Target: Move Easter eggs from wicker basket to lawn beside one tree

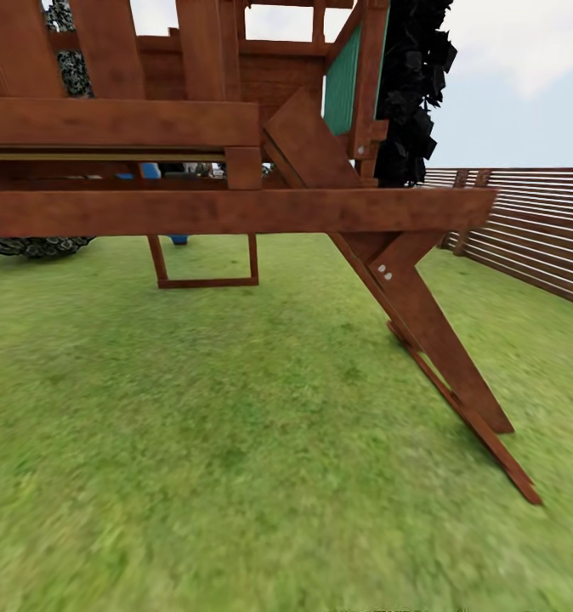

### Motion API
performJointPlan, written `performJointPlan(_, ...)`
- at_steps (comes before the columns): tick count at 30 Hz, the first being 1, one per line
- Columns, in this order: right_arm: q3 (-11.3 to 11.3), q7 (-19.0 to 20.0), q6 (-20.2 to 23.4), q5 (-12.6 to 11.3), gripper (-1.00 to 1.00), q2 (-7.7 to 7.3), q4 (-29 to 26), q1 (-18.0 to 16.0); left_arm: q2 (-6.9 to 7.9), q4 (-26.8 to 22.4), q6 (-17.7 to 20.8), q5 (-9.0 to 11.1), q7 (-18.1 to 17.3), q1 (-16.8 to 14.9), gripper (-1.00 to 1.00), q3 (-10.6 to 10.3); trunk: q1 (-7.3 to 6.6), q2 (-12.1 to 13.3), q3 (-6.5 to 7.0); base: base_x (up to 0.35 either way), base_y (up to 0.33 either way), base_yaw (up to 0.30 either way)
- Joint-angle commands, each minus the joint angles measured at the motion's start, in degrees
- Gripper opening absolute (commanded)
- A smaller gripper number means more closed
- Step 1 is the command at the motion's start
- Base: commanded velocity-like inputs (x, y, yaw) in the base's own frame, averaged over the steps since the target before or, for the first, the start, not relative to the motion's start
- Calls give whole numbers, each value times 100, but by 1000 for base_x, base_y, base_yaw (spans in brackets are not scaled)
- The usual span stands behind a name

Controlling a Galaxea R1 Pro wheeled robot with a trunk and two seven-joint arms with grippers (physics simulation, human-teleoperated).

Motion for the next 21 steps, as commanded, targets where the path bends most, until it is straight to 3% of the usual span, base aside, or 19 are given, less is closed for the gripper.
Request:
performJointPlan(1,-44,4,-34,-25,100,2,10,-4,9,14,-59,4,8,-1,100,-42,-23,38,10,0,0,-200)
performJointPlan(6,-43,6,-50,-28,100,-10,24,-4,-20,237,-300,1,8,-1,100,-48,-133,239,82,0,0,-235)
performJointPlan(13,-36,13,-54,-24,100,-11,28,-4,-19,297,-340,-8,-1,-1,100,-55,-286,519,180,0,0,-252)
performJointPlan(21,-35,19,-61,-21,100,-12,37,-4,-43,300,-343,-12,-6,-1,100,-58,-286,519,147,0,0,-254)
